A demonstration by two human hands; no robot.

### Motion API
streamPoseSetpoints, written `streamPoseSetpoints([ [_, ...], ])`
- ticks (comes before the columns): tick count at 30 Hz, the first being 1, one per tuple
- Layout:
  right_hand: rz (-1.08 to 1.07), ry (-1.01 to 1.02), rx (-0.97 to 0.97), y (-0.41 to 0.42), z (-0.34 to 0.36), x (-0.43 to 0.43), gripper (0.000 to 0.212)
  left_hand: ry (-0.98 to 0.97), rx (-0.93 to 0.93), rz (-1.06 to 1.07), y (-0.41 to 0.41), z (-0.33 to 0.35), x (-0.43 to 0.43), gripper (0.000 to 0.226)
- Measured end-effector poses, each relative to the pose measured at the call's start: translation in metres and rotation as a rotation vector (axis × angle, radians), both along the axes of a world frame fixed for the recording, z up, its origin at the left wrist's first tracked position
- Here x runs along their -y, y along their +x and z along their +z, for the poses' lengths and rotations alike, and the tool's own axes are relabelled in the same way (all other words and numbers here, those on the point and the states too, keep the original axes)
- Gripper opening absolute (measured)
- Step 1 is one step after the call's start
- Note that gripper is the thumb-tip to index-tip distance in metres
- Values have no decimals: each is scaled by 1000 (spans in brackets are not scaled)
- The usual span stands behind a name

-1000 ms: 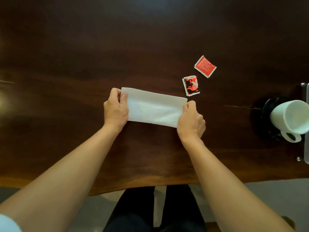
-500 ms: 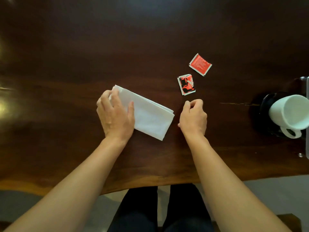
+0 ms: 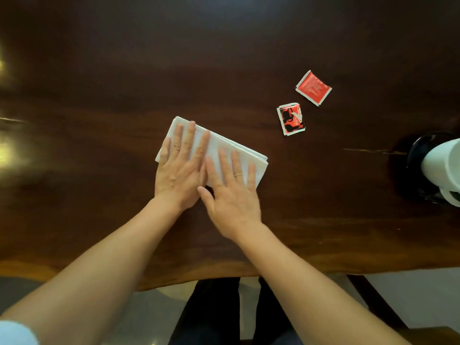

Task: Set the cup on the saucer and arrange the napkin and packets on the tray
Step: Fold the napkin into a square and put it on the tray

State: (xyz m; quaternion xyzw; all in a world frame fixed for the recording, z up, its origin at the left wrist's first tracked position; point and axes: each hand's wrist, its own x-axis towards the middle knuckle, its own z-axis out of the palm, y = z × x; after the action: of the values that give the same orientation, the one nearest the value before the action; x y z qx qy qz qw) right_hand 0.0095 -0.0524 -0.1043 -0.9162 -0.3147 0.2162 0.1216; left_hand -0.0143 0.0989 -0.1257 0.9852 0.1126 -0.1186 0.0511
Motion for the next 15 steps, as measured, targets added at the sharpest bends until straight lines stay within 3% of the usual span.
streamPoseSetpoints([
  [4, 54, -144, 74, 21, -19, 31, 72, 6, -23, 141, 0, 0, 2, 68],
  [8, -44, -231, 7, 27, -7, 44, 66, -38, -106, 236, -6, 14, 11, 75],
  [13, 65, -302, -76, 54, 9, 52, 63, -61, -238, 354, -43, 35, 42, 86],
  [15, 7, -352, -78, 63, 16, 48, 70, -112, -288, 393, -57, 45, 58, 90],
])
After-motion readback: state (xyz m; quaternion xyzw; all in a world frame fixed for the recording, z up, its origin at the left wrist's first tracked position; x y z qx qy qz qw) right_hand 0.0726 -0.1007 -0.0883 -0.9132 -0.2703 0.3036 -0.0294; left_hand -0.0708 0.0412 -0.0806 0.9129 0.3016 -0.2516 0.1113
